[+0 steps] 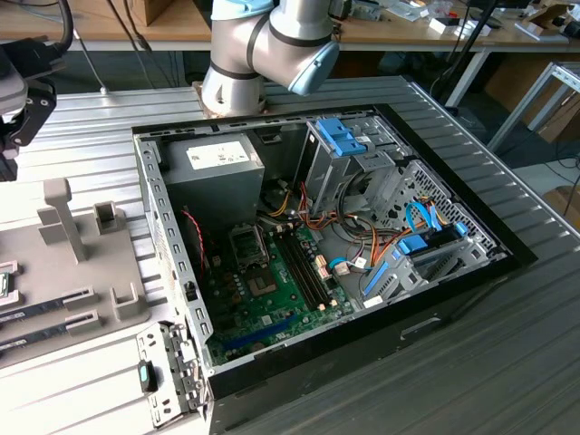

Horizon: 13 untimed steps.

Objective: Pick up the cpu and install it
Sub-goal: 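Reach for the cpu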

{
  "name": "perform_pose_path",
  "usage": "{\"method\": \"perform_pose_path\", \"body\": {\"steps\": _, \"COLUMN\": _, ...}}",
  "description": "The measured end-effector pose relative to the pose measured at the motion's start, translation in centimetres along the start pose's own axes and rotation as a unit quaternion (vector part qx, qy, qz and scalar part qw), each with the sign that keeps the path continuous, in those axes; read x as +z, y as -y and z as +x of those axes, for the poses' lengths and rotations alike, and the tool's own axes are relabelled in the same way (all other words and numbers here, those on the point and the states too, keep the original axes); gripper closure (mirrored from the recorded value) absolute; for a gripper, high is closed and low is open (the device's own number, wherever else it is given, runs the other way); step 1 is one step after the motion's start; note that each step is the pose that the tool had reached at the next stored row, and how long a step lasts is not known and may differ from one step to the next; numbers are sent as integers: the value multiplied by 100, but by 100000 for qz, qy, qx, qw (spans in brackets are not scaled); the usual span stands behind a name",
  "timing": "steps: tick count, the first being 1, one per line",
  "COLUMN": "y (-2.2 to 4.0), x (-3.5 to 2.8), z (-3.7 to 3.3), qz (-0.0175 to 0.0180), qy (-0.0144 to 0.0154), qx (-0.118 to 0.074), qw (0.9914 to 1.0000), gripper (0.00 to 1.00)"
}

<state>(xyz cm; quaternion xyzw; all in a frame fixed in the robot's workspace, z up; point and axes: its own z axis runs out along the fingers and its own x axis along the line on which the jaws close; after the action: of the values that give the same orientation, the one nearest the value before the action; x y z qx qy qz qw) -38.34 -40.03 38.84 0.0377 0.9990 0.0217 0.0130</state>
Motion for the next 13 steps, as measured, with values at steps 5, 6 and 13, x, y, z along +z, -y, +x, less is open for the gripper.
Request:
{"method": "perform_pose_path", "body": {"steps": 5, "y": 1, "x": 1, "z": 18, "qz": 0, "qy": 2, "qx": 5, "qw": 100000, "gripper": 89}}
{"method": "perform_pose_path", "body": {"steps": 6, "y": 2, "x": 1, "z": 21, "qz": 0, "qy": 0, "qx": 0, "qw": 100000, "gripper": 89}}
{"method": "perform_pose_path", "body": {"steps": 13, "y": 3, "x": 2, "z": 45, "qz": 1, "qy": -1, "qx": 2, "qw": 100000, "gripper": 89}}
